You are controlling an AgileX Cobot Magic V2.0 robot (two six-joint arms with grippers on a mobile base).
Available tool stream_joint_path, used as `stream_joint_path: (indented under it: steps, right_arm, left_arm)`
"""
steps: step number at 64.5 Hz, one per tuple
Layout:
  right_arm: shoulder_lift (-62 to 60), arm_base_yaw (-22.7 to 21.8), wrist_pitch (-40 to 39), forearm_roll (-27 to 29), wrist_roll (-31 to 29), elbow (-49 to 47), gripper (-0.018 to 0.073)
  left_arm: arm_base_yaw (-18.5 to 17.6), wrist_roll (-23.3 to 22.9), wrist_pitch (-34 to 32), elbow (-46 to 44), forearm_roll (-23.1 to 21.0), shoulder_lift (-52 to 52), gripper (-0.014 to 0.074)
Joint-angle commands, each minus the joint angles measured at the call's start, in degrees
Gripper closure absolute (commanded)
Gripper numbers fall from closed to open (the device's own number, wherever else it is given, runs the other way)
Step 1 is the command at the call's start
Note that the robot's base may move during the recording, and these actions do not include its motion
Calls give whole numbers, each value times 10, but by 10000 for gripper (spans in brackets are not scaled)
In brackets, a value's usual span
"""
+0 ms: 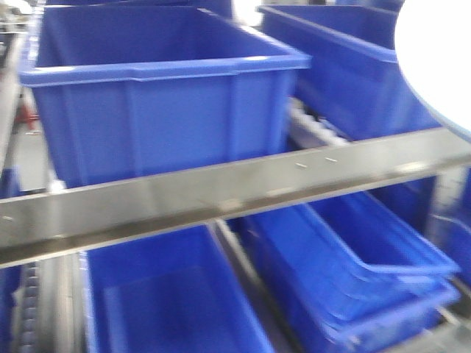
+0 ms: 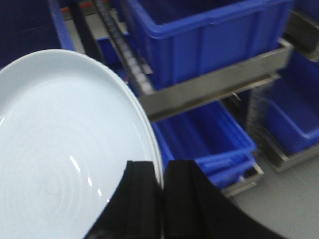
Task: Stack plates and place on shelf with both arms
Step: 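Drive the base up to the shelf of blue bins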
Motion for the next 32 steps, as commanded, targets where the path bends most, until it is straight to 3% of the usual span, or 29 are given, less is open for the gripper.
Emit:
stream_joint_path:
  steps: [1, 32]
  right_arm:
    - [8, -1, -56, -1, -2, -19, 536]
    - [8, -1, -56, -1, -2, -19, 536]
  left_arm:
    - [1, -5, -46, -16, -4, 6, 510]
    - [1, -5, -46, -16, -4, 6, 510]
